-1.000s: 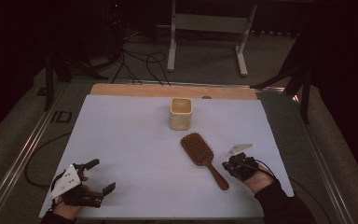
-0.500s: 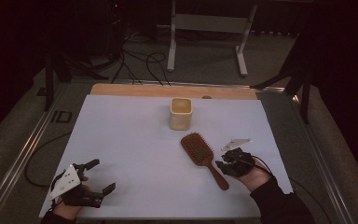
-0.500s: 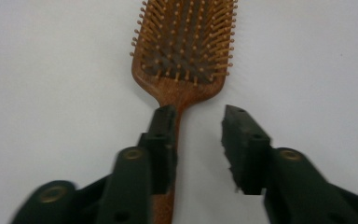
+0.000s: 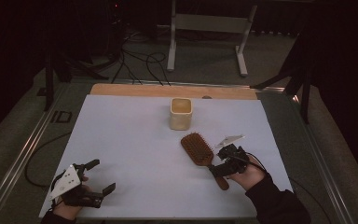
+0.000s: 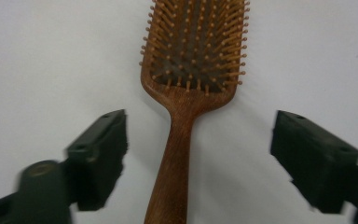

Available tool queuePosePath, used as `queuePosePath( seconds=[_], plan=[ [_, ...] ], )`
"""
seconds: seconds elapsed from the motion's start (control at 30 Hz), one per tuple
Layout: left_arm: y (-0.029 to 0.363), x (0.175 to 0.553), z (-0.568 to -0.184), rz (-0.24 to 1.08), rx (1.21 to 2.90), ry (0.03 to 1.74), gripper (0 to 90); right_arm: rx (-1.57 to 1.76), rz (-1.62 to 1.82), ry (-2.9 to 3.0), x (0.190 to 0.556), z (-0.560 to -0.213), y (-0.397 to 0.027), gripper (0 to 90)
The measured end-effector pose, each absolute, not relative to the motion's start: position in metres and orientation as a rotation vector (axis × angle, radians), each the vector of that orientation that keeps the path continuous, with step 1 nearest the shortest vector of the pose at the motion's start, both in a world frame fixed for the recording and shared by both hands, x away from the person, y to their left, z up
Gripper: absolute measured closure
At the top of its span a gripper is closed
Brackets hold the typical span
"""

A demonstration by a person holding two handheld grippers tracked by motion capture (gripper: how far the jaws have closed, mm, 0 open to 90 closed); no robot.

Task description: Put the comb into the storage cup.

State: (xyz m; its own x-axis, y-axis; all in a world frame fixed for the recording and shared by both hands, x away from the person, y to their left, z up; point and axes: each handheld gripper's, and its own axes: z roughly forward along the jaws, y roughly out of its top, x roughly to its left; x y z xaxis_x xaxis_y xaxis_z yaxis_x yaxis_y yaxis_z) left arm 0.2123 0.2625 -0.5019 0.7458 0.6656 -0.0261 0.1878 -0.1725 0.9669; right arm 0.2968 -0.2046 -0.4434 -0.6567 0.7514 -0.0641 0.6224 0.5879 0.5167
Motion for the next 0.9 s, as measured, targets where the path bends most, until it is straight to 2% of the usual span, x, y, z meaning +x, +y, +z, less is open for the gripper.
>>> queuePosePath(
  seconds=[0.43, 0.53, 0.77, 0.9],
  plan=[
    [0.263, 0.213, -0.502, 0.482, 1.726, 0.679, 0.0, 1.167, 0.66, 2.551, 0.302, -0.456, -0.193, 11.8],
    [0.263, 0.213, -0.502, 0.482, 1.726, 0.678, 0.0, 1.172, 0.623, 2.57, 0.305, -0.46, -0.19, 14.7],
    [0.263, 0.213, -0.502, 0.48, 1.726, 0.678, 0.0, 1.311, 0.571, 2.659, 0.316, -0.471, -0.19, 14.9],
    [0.263, 0.213, -0.502, 0.479, 1.725, 0.677, 0.0, 1.324, 0.502, 2.655, 0.318, -0.477, -0.185, 9.8]
  ],
)
